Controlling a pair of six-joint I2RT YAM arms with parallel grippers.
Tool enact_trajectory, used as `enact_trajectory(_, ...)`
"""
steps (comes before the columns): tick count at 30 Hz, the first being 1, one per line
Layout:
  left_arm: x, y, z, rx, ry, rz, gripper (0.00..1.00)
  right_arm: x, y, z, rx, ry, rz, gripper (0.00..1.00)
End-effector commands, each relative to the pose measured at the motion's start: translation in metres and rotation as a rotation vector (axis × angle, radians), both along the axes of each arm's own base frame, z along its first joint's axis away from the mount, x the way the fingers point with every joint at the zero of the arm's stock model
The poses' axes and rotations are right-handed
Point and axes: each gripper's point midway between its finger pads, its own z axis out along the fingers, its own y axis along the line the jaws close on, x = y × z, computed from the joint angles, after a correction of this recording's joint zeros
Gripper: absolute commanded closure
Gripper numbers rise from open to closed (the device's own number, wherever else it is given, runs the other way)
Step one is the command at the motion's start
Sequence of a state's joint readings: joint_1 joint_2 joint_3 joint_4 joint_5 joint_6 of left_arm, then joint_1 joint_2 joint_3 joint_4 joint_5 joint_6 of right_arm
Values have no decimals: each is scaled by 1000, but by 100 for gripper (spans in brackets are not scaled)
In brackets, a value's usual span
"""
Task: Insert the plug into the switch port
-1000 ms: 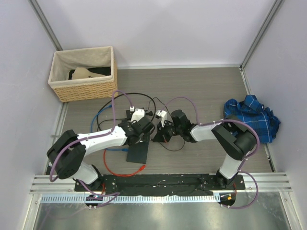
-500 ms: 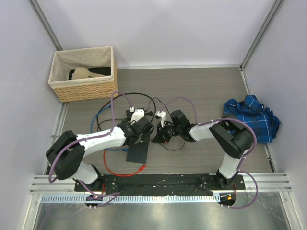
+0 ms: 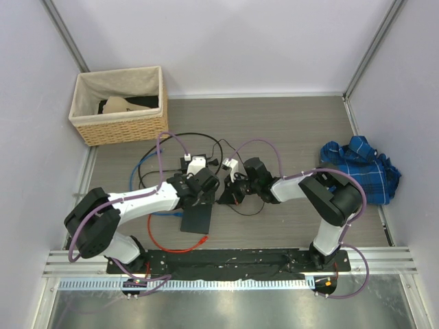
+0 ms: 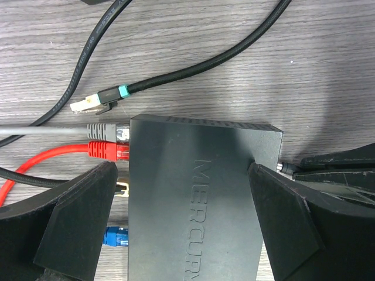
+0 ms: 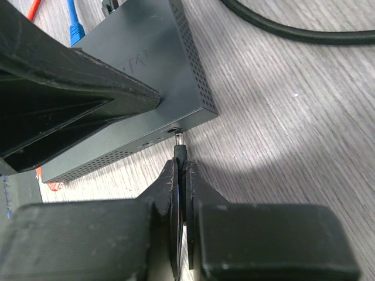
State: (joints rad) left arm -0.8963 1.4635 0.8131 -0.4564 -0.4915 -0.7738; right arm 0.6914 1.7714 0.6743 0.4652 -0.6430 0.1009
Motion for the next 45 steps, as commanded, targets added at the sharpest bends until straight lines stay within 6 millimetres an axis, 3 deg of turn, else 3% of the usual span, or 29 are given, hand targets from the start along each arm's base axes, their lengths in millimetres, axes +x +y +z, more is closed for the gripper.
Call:
enact_trajectory(1,-15,14,-16,44,57,-2,0,16,10,33,83,-120,-25,99)
enact_trajectory(10,-16,15,-18,48,56,2,0,12,14,42,112,-115,-12,99)
enact_trajectory(32,-17,18,-18,48,55,12,0,1,7,33,101,-92,-17,99)
enact_trajectory(45,-19,19,-17,38,55,6,0,10,11,33,103,-102,-35,99)
